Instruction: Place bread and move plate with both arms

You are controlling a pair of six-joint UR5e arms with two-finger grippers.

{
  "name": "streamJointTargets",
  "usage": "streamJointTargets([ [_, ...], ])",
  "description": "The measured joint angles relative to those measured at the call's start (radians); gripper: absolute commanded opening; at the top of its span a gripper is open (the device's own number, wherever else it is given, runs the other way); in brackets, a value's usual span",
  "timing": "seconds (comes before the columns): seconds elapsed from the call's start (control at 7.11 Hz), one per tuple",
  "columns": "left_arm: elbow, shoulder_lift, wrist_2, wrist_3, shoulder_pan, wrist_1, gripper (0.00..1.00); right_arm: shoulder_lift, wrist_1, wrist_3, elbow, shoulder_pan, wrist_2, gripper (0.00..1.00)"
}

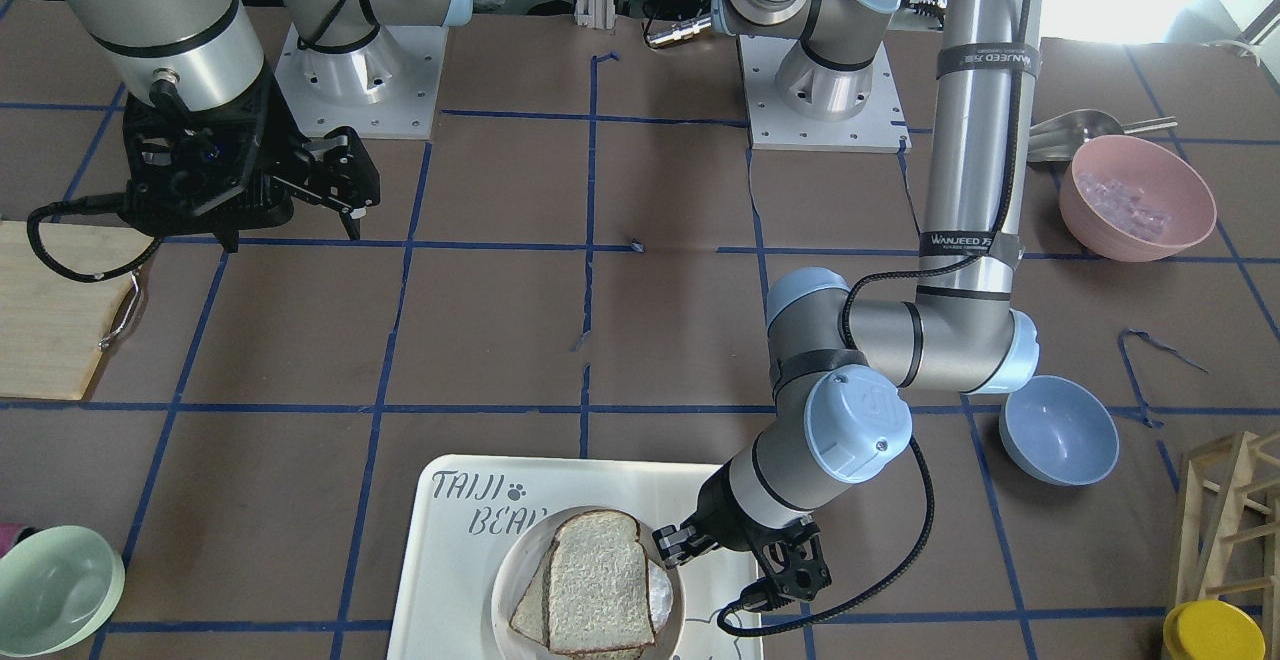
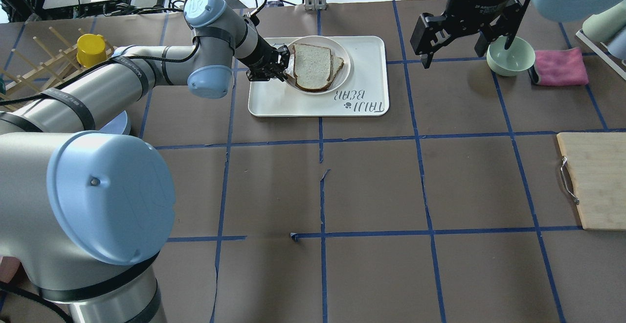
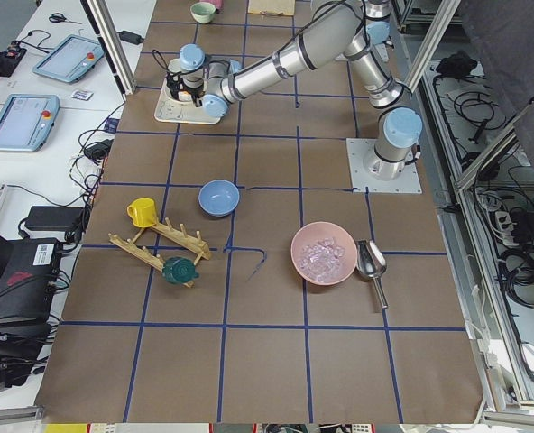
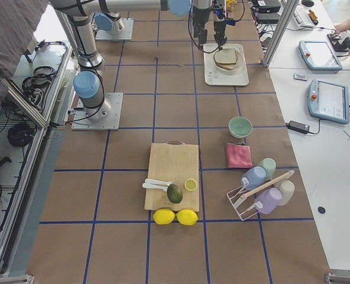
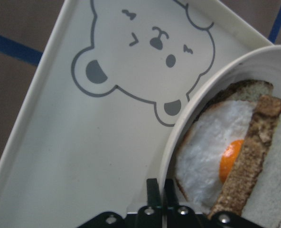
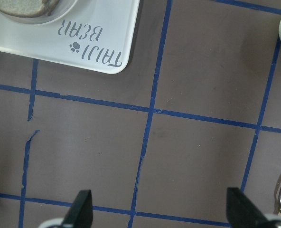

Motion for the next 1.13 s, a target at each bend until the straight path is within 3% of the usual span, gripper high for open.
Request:
streamJointTargets([
  [0.42, 0.01, 0.124, 0.07, 0.023, -0.007, -0.22, 1.0, 0.0, 0.001, 0.0, 0.0, 0.0, 0.0, 1.0],
  [1.13, 0.007, 0.564, 0.269, 0.323, -0.007, -0.84, 1.0, 0.0, -0.004, 0.001, 0.011, 0.0, 0.0, 1.0],
])
